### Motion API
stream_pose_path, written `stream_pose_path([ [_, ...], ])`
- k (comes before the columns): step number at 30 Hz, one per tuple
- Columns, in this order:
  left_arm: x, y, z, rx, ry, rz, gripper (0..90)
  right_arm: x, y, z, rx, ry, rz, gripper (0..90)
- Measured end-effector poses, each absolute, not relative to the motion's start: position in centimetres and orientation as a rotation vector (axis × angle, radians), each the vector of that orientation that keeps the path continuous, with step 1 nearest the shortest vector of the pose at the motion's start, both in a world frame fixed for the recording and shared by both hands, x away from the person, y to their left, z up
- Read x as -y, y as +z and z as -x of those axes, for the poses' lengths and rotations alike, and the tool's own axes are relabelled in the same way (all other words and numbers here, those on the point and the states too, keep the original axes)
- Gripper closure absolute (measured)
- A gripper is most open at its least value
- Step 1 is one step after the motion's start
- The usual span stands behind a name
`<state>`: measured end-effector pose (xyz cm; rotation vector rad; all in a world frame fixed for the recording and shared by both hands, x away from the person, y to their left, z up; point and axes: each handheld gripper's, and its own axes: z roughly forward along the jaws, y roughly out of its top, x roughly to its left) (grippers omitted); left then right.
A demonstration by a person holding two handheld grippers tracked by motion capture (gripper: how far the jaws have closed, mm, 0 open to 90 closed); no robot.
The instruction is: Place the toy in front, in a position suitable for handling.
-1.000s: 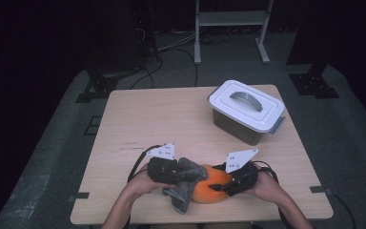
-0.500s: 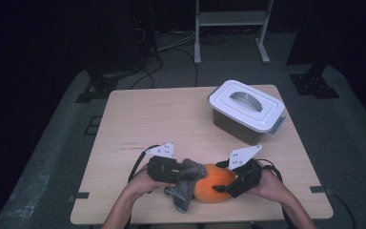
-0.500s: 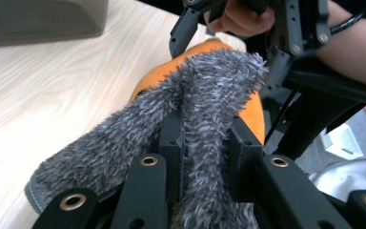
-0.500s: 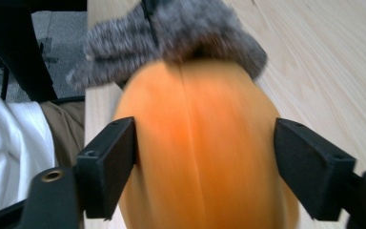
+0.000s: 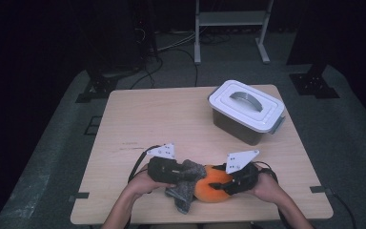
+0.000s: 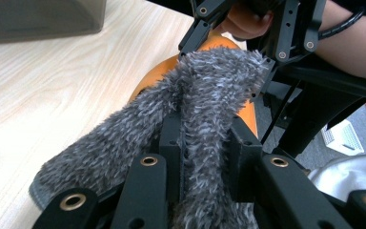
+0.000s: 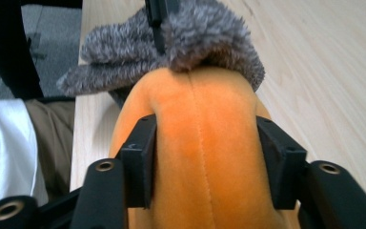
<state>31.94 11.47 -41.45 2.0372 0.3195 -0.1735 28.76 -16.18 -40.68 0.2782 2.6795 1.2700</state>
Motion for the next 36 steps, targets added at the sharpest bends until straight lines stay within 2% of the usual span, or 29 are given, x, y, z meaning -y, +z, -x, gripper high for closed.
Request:
stream_pose_path([
  [4,-12.2,-40.8,-32.1,-0.326,-0.152,-2.028,72.2,15.7,-40.5,-28.7,-2.634,1.336,-0.297,49.4],
  [11,-12.8,-40.2,-32.1,-0.325,-0.120,-2.013,72.1,14.7,-40.9,-28.9,-2.617,1.363,-0.297,48.2],
  [15,-12.8,-41.1,-32.5,-0.359,-0.087,-2.043,72.0,15.8,-41.2,-29.5,-2.644,1.361,-0.298,45.2],
  [20,-12.8,-42.1,-32.8,-0.380,-0.107,-2.054,71.7,18.1,-41.7,-30.6,-2.676,1.445,-0.353,42.5],
  [23,-12.0,-42.2,-32.9,-0.352,-0.136,-2.022,71.7,19.5,-41.9,-31.2,-2.671,1.483,-0.385,38.2],
  [25,-11.5,-42.2,-33.1,-0.356,-0.162,-1.997,71.8,19.8,-41.8,-31.6,-2.698,1.492,-0.432,31.9],
  [32,-10.3,-42.0,-33.3,-0.357,-0.217,-1.947,71.9,18.3,-40.0,-30.4,-2.748,1.327,-0.531,14.0],
  [35,-10.0,-41.9,-33.1,-0.349,-0.220,-1.955,71.9,17.4,-40.1,-29.9,-2.754,1.228,-0.518,12.8],
  [36,-10.1,-42.0,-33.0,-0.349,-0.217,-1.962,71.9,17.3,-40.2,-29.8,-2.745,1.224,-0.512,18.9],
])
